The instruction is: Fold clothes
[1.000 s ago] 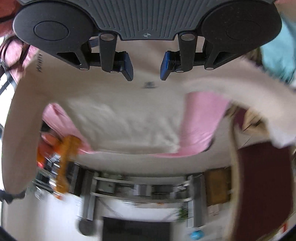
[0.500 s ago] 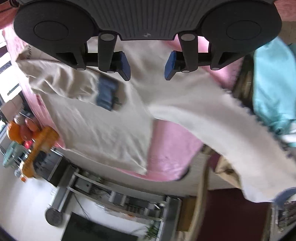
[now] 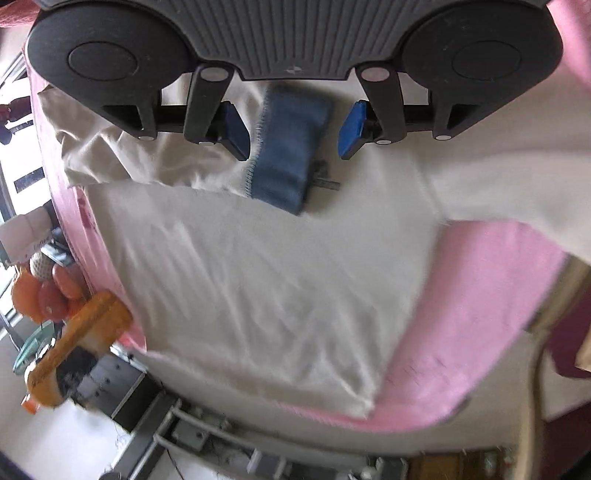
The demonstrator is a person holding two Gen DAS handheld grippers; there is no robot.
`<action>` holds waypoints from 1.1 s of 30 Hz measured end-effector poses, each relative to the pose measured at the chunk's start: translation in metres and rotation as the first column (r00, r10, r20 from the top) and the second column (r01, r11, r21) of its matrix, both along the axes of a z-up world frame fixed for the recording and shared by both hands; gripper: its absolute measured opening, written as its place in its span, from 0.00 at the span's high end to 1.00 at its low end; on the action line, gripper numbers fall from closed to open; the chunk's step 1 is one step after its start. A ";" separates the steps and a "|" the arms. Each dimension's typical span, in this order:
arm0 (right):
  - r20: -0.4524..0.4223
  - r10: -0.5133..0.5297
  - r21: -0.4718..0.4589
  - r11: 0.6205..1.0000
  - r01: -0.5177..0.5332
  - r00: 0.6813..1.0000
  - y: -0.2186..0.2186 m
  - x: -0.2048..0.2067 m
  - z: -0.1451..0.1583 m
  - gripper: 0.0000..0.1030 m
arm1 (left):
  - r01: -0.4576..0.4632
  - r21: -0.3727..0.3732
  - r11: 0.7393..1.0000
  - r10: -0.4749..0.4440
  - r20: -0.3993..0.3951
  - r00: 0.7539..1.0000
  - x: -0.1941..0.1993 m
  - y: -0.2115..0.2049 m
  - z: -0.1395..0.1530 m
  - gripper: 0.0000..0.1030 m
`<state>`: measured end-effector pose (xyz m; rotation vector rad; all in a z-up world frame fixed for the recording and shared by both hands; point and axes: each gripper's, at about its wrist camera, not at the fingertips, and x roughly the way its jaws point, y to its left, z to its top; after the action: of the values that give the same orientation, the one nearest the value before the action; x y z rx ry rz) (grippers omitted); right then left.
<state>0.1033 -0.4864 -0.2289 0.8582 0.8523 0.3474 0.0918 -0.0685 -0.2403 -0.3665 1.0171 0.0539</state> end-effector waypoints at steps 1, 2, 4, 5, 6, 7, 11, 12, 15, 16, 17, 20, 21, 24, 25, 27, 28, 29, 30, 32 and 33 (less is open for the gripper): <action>-0.002 -0.005 -0.003 1.000 0.005 1.000 -0.002 0.000 -0.001 0.61 | 0.005 0.000 1.000 -0.005 -0.016 1.000 0.005 -0.001 -0.005 0.47; -0.008 -0.004 0.000 1.000 0.004 1.000 -0.005 0.001 -0.003 0.61 | 0.010 0.001 1.000 -0.010 -0.030 1.000 0.009 -0.003 -0.010 0.48; -0.016 0.000 -0.004 1.000 0.000 1.000 -0.006 0.001 -0.004 0.61 | 0.030 0.028 0.999 -0.030 -0.023 0.999 0.013 -0.007 -0.012 0.48; -0.017 0.001 -0.012 1.000 -0.001 1.000 -0.007 0.000 -0.004 0.61 | 0.042 0.041 0.998 -0.040 -0.028 0.999 0.014 -0.009 -0.012 0.49; -0.018 -0.001 -0.021 1.000 0.000 1.000 -0.007 -0.001 -0.004 0.61 | 0.056 0.069 0.996 -0.054 -0.031 0.998 0.015 -0.014 -0.012 0.51; -0.020 -0.004 -0.029 1.000 0.004 1.000 -0.008 -0.002 -0.003 0.61 | 0.083 0.125 0.989 -0.080 -0.035 0.996 0.015 -0.022 -0.011 0.59; -0.037 -0.037 -0.042 0.998 0.036 0.999 -0.013 -0.005 -0.003 0.61 | 0.135 0.245 0.960 -0.139 -0.001 0.990 0.007 -0.050 0.004 0.97; -0.039 -0.046 -0.042 0.998 0.045 0.998 -0.015 -0.005 -0.004 0.61 | 0.126 0.253 0.959 -0.140 0.038 0.989 0.000 -0.055 0.013 0.97; -0.031 -0.043 -0.055 0.998 0.042 0.999 -0.016 -0.008 -0.004 0.61 | 0.097 0.213 0.972 -0.127 0.136 0.983 -0.025 -0.063 0.047 0.97; -0.029 -0.034 -0.062 0.998 0.033 0.999 -0.016 -0.009 -0.003 0.61 | 0.086 0.195 0.977 -0.119 0.167 0.979 -0.034 -0.065 0.059 0.97; -0.029 -0.023 -0.068 0.997 0.021 0.999 -0.015 -0.010 -0.003 0.61 | 0.071 0.183 0.981 -0.105 0.188 0.977 -0.043 -0.065 0.070 0.97; -0.039 0.009 -0.096 0.995 -0.013 0.999 -0.011 -0.014 -0.005 0.61 | 0.008 0.141 0.990 -0.041 0.233 0.972 -0.067 -0.060 0.100 0.97; -0.043 0.014 -0.112 0.994 -0.019 0.999 -0.009 -0.015 -0.005 0.61 | -0.015 0.134 0.991 -0.019 0.245 0.969 -0.074 -0.056 0.105 0.97; -0.052 0.024 -0.185 0.982 -0.033 0.998 -0.002 -0.015 -0.006 0.62 | -0.052 0.137 0.989 0.017 0.240 0.971 -0.084 -0.040 0.102 0.97; -0.054 0.032 -0.199 0.979 -0.042 0.998 0.001 -0.015 -0.006 0.62 | -0.059 0.139 0.988 0.025 0.233 0.972 -0.086 -0.035 0.099 0.97; -0.061 0.052 -0.220 0.973 -0.064 0.997 0.008 -0.014 -0.008 0.62 | -0.065 0.142 0.988 0.036 0.203 0.979 -0.082 -0.026 0.083 0.97; -0.065 0.063 -0.232 0.970 -0.077 0.996 0.012 -0.013 -0.010 0.62 | -0.068 0.143 0.987 0.041 0.189 0.981 -0.079 -0.021 0.073 0.96; -0.068 0.076 -0.245 0.965 -0.090 0.995 0.017 -0.012 -0.011 0.63 | -0.072 0.144 0.987 0.047 0.174 0.984 -0.075 -0.017 0.063 0.96; -0.068 0.090 -0.259 0.960 -0.105 0.994 0.023 -0.010 -0.013 0.66 | -0.084 0.142 0.986 0.061 0.161 0.985 -0.071 -0.012 0.052 0.96; -0.077 0.131 -0.277 0.949 -0.147 0.988 0.035 -0.006 -0.018 0.81 | -0.120 0.140 0.983 0.103 0.120 0.987 -0.063 -0.001 0.029 0.95; -0.094 0.153 -0.286 0.942 -0.174 0.984 0.042 -0.004 -0.022 0.81 | -0.133 0.144 0.981 0.119 0.101 0.988 -0.064 0.004 0.019 0.92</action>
<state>0.0996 -0.4445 -0.2507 0.5267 1.0159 0.3265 0.0276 -0.0649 -0.2209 -0.2930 0.8921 0.2251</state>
